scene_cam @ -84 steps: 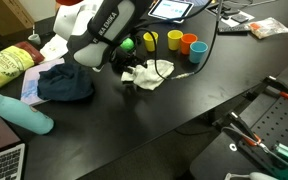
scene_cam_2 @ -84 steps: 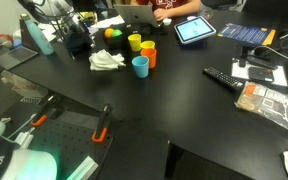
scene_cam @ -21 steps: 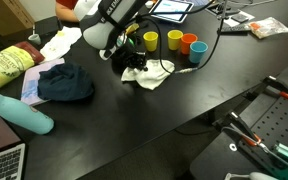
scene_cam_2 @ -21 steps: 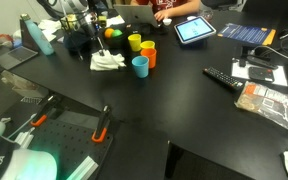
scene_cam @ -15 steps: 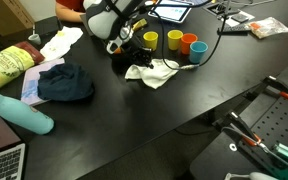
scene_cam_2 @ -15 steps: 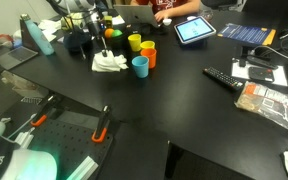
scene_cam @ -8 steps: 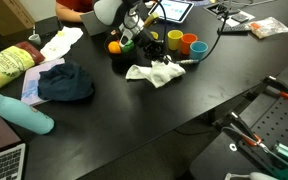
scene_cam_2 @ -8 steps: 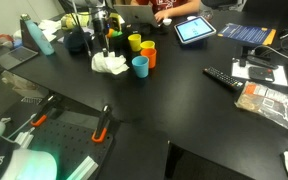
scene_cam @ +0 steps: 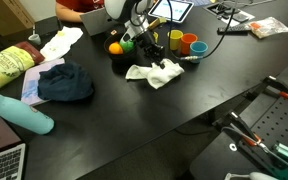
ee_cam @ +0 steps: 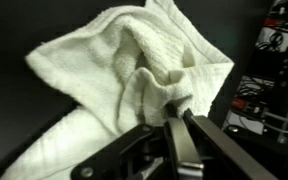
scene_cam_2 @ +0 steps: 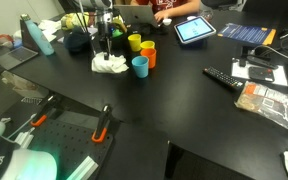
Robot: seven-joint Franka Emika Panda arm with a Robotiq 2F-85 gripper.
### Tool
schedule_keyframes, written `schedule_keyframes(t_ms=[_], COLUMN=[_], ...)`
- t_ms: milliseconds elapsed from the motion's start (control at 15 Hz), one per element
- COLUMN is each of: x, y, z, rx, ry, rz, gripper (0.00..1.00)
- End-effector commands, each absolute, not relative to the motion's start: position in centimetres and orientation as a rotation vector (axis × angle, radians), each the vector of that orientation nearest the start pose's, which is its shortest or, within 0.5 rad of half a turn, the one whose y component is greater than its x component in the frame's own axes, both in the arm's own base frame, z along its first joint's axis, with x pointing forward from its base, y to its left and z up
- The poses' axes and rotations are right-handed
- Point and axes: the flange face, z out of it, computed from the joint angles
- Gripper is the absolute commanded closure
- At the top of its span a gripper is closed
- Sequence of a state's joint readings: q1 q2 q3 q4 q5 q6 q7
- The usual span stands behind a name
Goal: Take the white towel out of the bowl
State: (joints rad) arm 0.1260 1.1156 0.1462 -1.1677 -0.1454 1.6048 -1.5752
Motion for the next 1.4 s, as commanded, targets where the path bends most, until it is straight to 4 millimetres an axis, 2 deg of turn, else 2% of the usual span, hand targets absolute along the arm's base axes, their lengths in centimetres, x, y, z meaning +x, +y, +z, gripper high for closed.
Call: schedule_keyframes(t_ms=[0,267,400,667,1067,1133,1267,1333], x=[64.5,64.4,63.2,58.8,51.3,49.9,48.7,48.2], y=[15.3,15.2,14.7,13.3,12.3,12.2,12.7,12.9], z=[11.6,15.1,16.3,16.9,17.5,17.2,16.9,16.9], rx=[2.094,2.136,2.19,2.284,2.291,2.264,2.244,2.244], ry=[2.6,2.404,2.349,2.291,2.278,2.29,2.328,2.33], rz=[-0.699,-0.467,-0.42,-0.471,-0.452,-0.446,-0.382,-0.354], gripper=[0.9,0.89,0.89,0.91,0.9,0.65,0.61,0.54])
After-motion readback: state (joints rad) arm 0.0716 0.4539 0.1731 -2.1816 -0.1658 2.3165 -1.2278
